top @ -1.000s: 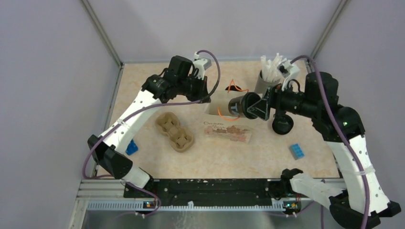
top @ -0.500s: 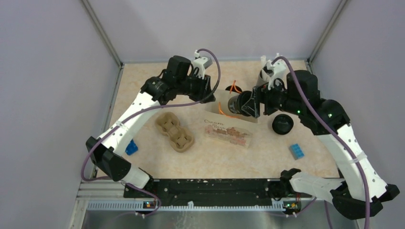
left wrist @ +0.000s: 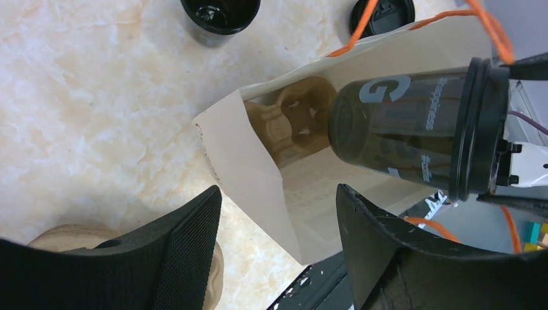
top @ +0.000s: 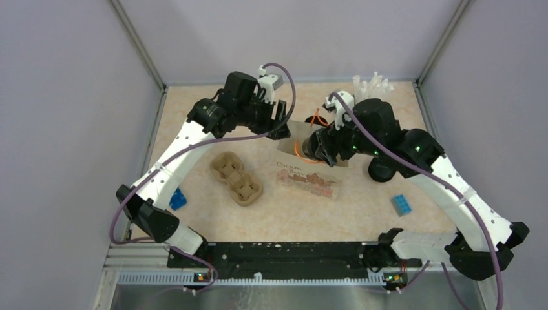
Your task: Pack the takeout coffee
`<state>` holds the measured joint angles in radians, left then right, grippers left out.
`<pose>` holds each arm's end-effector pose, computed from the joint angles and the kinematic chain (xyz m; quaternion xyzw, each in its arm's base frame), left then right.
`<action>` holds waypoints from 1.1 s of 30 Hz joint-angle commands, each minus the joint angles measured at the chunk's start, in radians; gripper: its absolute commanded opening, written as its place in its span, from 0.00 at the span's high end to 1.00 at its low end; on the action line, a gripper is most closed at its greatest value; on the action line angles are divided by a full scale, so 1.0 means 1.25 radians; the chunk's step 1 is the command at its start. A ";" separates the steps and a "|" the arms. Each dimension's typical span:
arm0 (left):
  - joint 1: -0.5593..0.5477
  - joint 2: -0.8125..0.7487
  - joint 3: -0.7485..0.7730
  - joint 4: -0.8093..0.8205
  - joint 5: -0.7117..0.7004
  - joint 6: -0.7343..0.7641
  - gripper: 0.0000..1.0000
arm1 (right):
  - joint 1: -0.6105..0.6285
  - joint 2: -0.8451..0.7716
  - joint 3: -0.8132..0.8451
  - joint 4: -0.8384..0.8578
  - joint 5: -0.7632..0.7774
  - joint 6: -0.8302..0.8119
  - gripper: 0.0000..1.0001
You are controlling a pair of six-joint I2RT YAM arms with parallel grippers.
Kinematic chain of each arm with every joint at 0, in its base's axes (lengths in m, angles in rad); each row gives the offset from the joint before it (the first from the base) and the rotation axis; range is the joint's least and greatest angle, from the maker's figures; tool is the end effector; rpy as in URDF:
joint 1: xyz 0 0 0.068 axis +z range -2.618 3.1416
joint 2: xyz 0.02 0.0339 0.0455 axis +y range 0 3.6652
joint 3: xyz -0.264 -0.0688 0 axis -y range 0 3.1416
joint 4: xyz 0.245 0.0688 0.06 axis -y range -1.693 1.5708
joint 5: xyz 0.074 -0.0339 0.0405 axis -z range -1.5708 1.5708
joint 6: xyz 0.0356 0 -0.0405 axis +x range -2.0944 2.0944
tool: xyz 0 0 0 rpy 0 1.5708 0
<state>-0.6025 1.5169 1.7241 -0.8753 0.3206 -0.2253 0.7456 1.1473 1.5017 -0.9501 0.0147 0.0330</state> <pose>0.2555 -0.1893 0.4195 0.2349 0.8595 -0.3047 0.3365 0.1555 0.1429 0.4340 -0.3049 0.8292 0.1718 0.4359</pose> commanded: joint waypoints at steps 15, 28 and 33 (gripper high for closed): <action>0.006 0.004 -0.048 0.042 0.055 0.026 0.56 | 0.172 0.013 -0.016 0.032 0.126 -0.093 0.39; 0.007 -0.211 -0.347 0.478 0.229 0.138 0.96 | 0.175 -0.036 -0.029 0.157 0.241 -0.147 0.40; 0.007 -0.224 -0.375 0.517 0.265 0.138 0.93 | 0.176 -0.039 -0.056 0.115 0.199 -0.159 0.41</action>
<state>-0.5945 1.2617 1.2778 -0.3931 0.5716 -0.0784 0.9546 1.1252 1.4525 -0.8280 0.2649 -0.1345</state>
